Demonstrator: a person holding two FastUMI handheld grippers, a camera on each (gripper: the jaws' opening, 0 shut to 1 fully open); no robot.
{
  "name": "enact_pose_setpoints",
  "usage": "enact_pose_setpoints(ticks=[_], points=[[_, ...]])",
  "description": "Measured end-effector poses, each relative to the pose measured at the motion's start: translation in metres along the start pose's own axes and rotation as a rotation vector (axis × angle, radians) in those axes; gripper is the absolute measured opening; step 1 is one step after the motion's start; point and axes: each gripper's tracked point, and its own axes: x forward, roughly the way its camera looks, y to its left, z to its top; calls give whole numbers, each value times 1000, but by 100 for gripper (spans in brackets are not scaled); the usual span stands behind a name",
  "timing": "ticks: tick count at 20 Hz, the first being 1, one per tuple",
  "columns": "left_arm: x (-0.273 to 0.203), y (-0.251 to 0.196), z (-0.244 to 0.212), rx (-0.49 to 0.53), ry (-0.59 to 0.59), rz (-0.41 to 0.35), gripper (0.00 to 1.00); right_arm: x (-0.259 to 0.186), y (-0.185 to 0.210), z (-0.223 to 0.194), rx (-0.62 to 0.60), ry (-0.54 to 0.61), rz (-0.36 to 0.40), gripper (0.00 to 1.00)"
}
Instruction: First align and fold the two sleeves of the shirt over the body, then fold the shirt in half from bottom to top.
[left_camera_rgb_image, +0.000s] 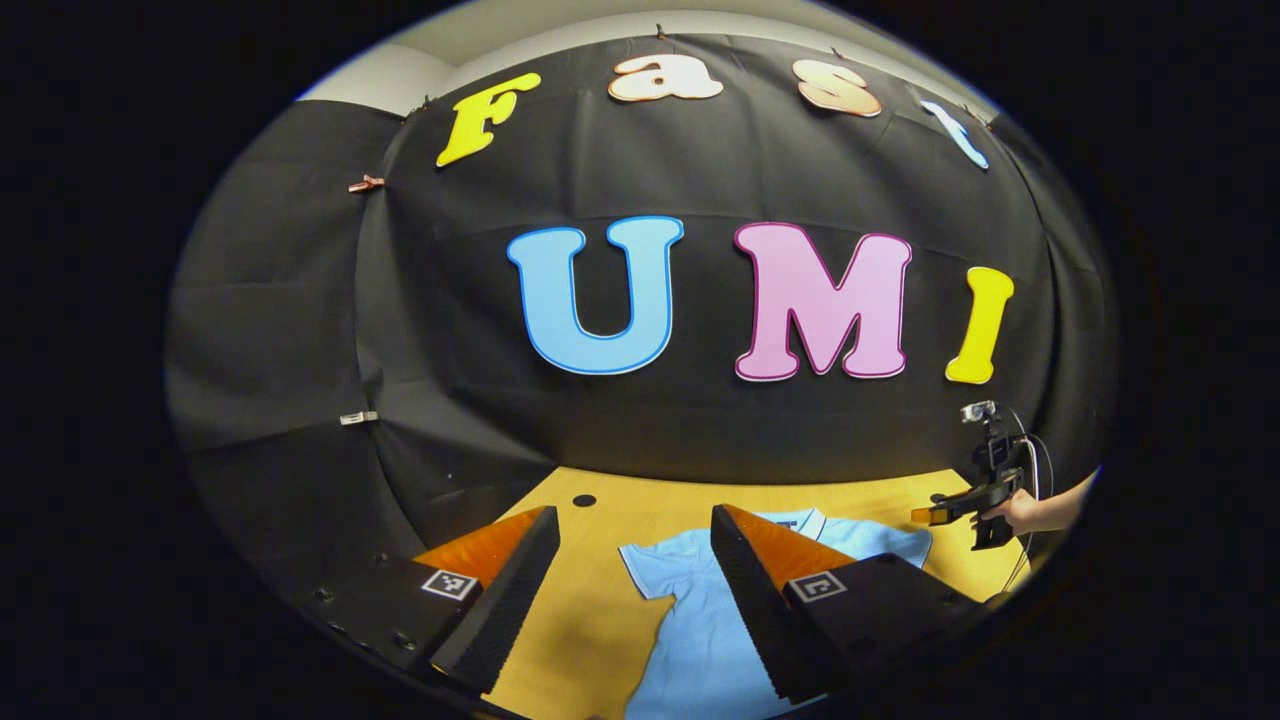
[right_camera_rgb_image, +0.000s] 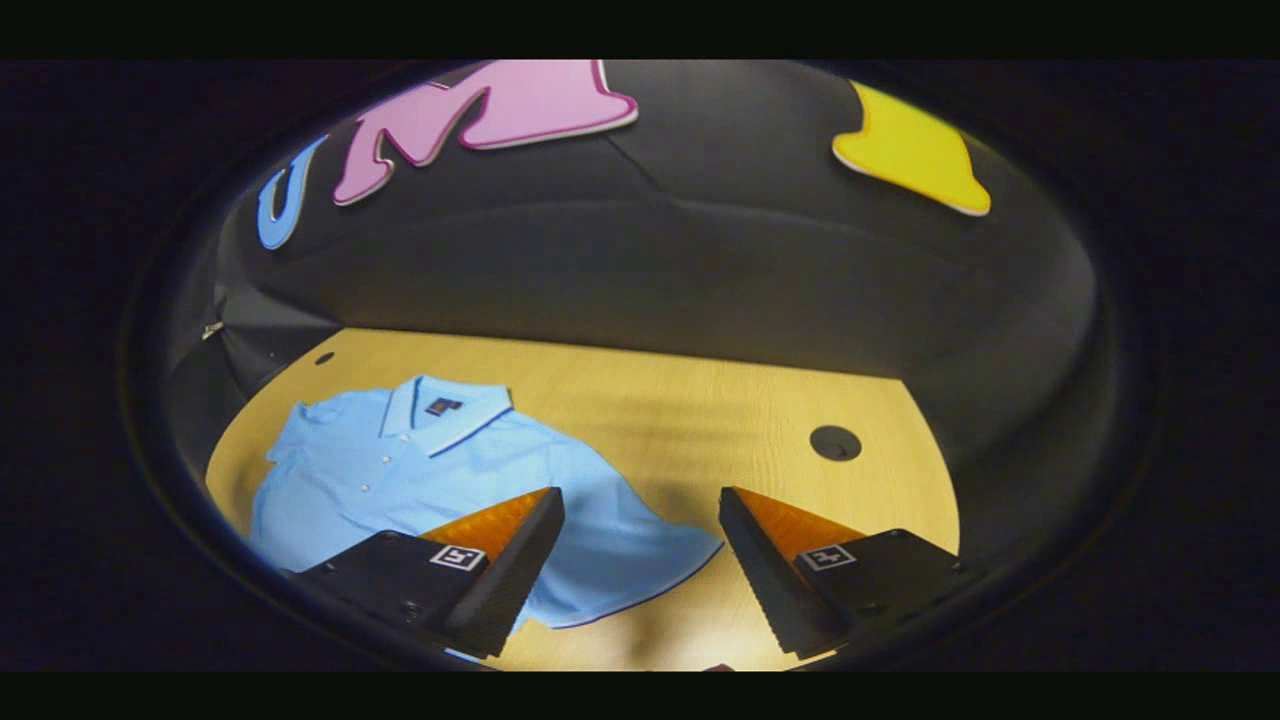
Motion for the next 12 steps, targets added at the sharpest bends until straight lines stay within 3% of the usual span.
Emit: enact_pose_setpoints(ticks=[5, 7, 8, 12], points=[[6, -19, -9, 15, 33, 1, 97, 29, -15, -46, 54, 128, -15, 99], [9, -24, -15, 18, 53, -4, 97, 31, -21, -44, 48, 118, -40, 90], [10, -28, -19, 15, 63, -9, 97, 33, -20, -40, 50, 104, -39, 80], [9, -31, -17, 20, 68, -22, 97, 35, -10, -42, 36, 112, -39, 10]])
